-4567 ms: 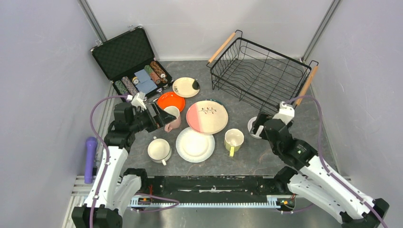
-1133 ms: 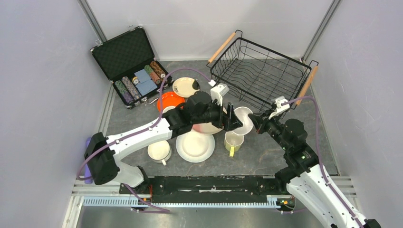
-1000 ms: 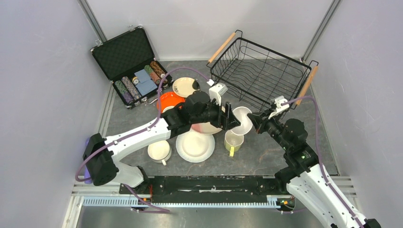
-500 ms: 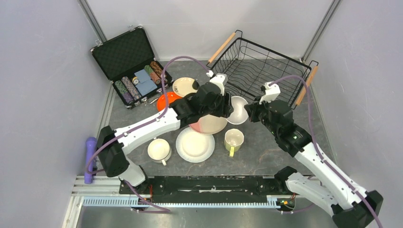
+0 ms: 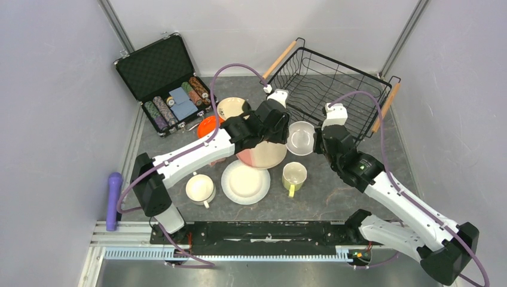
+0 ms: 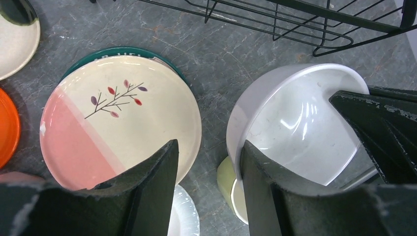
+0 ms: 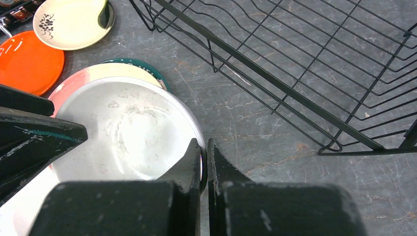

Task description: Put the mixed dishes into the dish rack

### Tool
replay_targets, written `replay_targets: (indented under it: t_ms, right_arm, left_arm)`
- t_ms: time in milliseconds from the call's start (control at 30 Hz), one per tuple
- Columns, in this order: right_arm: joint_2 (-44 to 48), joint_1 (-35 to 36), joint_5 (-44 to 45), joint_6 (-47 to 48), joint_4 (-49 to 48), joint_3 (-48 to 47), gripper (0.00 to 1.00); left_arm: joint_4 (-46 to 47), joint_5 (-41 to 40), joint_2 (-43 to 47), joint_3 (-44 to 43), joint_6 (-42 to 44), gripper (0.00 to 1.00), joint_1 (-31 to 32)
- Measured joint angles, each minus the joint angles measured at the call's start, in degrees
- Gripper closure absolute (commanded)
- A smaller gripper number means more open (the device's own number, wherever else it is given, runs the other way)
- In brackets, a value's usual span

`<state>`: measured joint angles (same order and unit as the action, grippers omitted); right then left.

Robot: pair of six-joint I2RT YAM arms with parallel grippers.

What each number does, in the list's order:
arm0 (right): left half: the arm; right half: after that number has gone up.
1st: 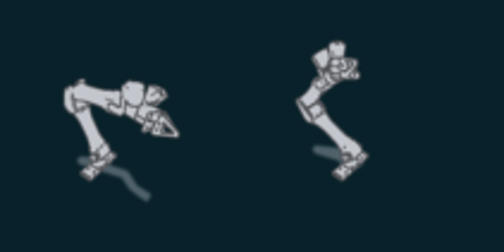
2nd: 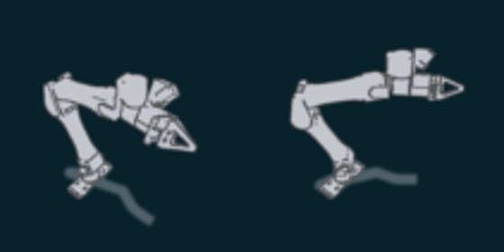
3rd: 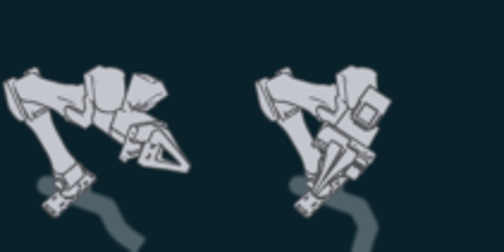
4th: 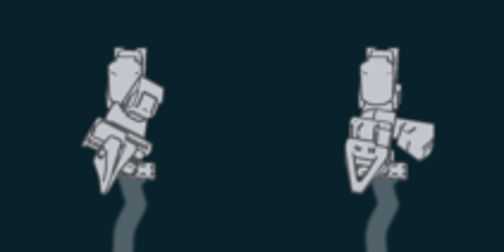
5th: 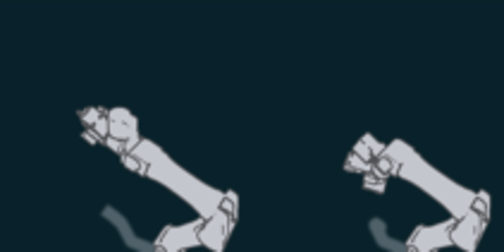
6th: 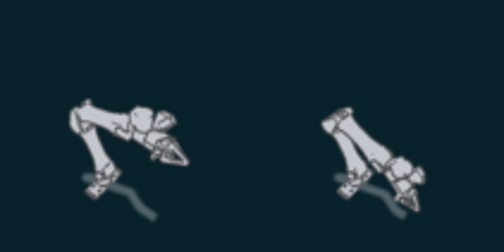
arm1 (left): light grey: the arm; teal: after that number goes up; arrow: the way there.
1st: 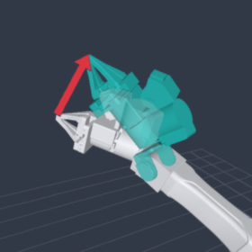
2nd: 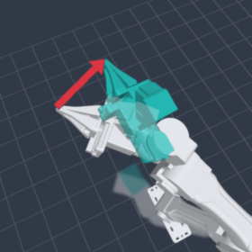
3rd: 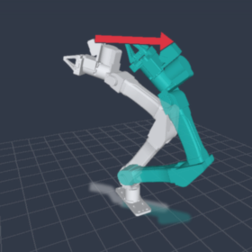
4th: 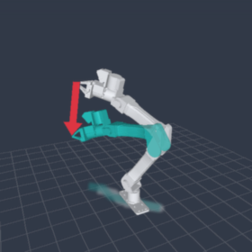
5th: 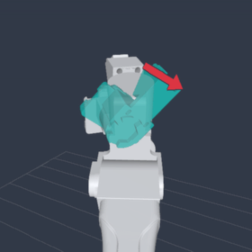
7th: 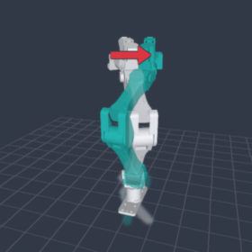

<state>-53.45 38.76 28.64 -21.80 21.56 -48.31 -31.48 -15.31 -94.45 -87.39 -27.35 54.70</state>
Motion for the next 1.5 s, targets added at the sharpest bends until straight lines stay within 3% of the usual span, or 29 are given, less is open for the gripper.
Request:
replay_targets:
  t_ms: [200,333,467,567,600,633,667,700,733,767,867,1033,1333,1500]
  right_arm:
    - [-0.52,0.63,1.6,-0.31,-0.07,0.0,1.0]
    - [-1.11,0.98,1.62,-0.55,-0.15,0.0,1.0]
    - [-1.77,1.49,1.81,-0.48,-0.28,0.0,1.0]
    - [-1.77,1.75,1.7,-0.39,-0.87,0.0,1.0]
    - [-1.77,1.75,1.53,-0.35,-1.01,0.0,0.97]
    - [-1.75,1.75,1.07,-0.09,-1.31,0.0,0.82]
    - [-1.75,1.75,0.76,0.13,-1.36,0.04,0.6]
    - [-1.66,1.7,0.39,0.15,-1.49,0.15,0.21]
    - [-1.44,1.68,-0.39,0.5,-2.19,0.33,0.07]
    - [-1.05,1.7,-1.51,0.76,-2.95,0.39,0.03]
    - [0.74,1.95,-3.52,2.27,-4.57,0.39,0.02]
    - [5.18,1.97,-9.9,6.38,-5.75,0.39,0.02]
    - [6.99,1.97,-33.18,16.13,-5.22,-4.66,0.02]
    - [6.23,2.01,-40.98,16.7,-5.16,-5.57,0.02]
  left_arm:
    - [-1.42,-0.13,-0.85,-1.18,0.31,0.47,0.0]
    - [-1.64,0.7,-2.86,-2.27,0.55,0.77,0.0]
    - [-2.49,1.88,-4.9,-3.96,0.83,0.81,0.2]
    - [-2.95,2.12,-6.19,-4.94,0.9,0.97,0.09]
    - [-2.97,2.08,-6.47,-5.07,1.09,0.98,0.02]
    - [-2.97,1.99,-6.71,-5.11,1.29,0.98,0.0]
    - [-2.86,1.99,-6.78,-5.11,1.31,0.98,0.0]
    - [-2.82,1.97,-6.8,-5.11,1.38,0.98,-0.09]
    - [-2.84,1.92,-6.8,-5.11,1.57,0.98,-0.22]
    - [-2.69,2.36,-6.8,-5.03,1.73,0.98,-0.5]
    - [0.13,3.43,-5.9,-2.4,2.6,0.98,-1.57]
    - [8.61,8.22,0.24,9.27,4.98,0.98,-4.83]
    - [37.05,19.74,19.91,33.24,13.46,0.98,-6.93]
    - [49.27,22.32,25.29,40.19,18.14,0.98,-6.93]
